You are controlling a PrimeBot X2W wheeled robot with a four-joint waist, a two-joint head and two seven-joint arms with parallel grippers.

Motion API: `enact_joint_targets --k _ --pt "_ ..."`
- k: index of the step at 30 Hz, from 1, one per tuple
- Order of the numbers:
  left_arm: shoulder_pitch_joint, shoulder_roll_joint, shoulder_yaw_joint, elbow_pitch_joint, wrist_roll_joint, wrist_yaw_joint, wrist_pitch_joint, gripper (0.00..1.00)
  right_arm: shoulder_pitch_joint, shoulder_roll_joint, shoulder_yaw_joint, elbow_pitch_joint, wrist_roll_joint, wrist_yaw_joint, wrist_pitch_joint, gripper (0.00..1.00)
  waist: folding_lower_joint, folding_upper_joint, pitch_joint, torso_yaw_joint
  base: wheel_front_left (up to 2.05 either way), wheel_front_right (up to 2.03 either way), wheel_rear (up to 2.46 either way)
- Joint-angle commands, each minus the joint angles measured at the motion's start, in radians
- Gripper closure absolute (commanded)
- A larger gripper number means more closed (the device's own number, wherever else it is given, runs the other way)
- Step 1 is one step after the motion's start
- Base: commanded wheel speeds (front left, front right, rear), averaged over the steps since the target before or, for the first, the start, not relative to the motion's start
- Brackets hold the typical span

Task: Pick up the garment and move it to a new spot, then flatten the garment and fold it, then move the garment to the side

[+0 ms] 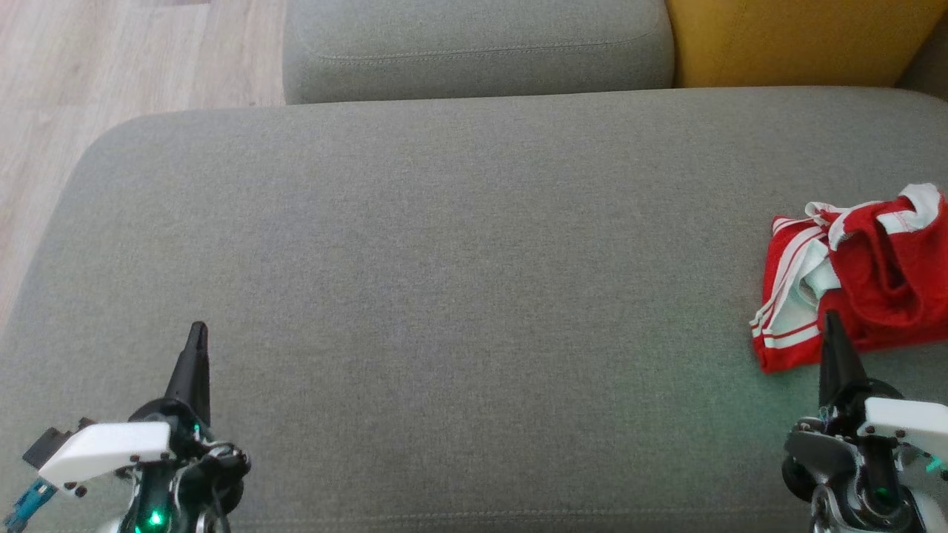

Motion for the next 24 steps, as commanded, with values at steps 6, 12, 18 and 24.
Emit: enact_joint_targets --k 6,12,18,24 --pt "-0.057 0.002 0.046 -0.023 -0.023 -0.013 0.012 1.0 -0.05 -0.013 0.015 -0.027 0.028 -0.001 0.007 1.0 0.0 0.0 0.0 0.0 0.0 0.0 0.0" --pt "-0.057 0.001 0.048 -0.023 -0.022 -0.013 0.013 1.0 -0.05 -0.012 0.014 -0.027 0.027 -0.001 0.008 1.0 0.0 0.0 0.0 0.0 0.0 0.0 0.0" --pt "-0.057 0.0 0.049 -0.023 -0.021 -0.013 0.014 1.0 -0.05 -0.012 0.013 -0.027 0.026 -0.001 0.009 1.0 0.0 0.0 0.0 0.0 0.0 0.0 0.0" --pt "-0.057 -0.001 0.051 -0.023 -0.02 -0.013 0.015 1.0 -0.05 -0.011 0.012 -0.027 0.025 -0.001 0.01 1.0 0.0 0.0 0.0 0.0 0.0 0.0 0.0"
